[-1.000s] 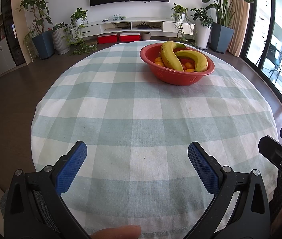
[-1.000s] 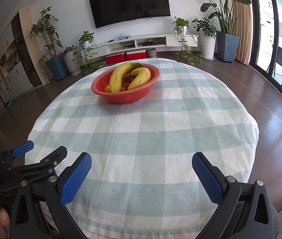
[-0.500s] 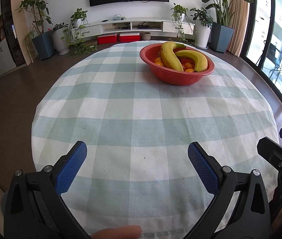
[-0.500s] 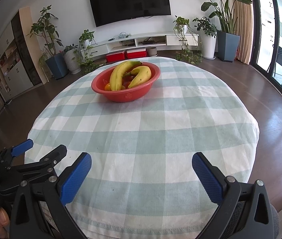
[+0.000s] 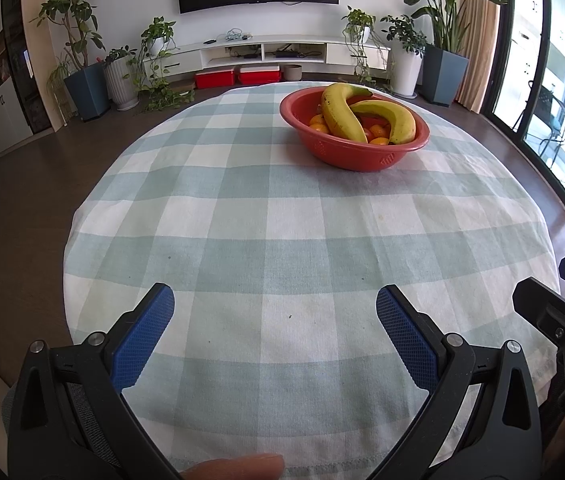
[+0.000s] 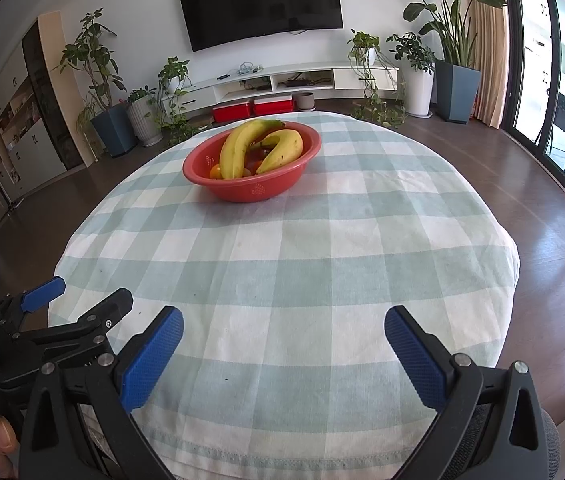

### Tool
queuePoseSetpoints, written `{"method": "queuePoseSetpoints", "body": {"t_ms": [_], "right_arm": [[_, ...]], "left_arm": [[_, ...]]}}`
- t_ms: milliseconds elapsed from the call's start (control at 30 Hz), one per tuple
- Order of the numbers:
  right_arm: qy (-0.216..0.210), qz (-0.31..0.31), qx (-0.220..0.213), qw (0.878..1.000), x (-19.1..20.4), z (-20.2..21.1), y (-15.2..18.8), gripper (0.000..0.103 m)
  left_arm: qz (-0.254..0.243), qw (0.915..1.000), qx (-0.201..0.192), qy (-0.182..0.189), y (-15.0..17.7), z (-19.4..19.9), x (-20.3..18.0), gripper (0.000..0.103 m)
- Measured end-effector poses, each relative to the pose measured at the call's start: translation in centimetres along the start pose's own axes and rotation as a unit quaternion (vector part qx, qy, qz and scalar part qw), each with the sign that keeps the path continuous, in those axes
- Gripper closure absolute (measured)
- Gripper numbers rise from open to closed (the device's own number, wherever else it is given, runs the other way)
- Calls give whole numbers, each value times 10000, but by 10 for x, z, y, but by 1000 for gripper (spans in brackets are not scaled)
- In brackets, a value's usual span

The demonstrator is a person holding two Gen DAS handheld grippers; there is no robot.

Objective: Organize fruits

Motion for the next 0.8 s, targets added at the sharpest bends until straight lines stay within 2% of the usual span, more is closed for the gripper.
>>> {"method": "queuePoseSetpoints", "body": {"t_ms": [800], "right_arm": [[5, 2, 36, 10000, 0, 2, 2, 0]], "left_arm": [[-4, 10000, -1, -8, 0, 0, 0, 1]]}}
Point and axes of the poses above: each gripper's, at about its wrist camera, not at the fingertips, and z roughly against the way its jaws point, x to its left, y to its underside, the point moved 6 cm from there along -z, roughly the way its jaws point, and after that the axes turned 7 degrees about x, right-handed, at the moved point
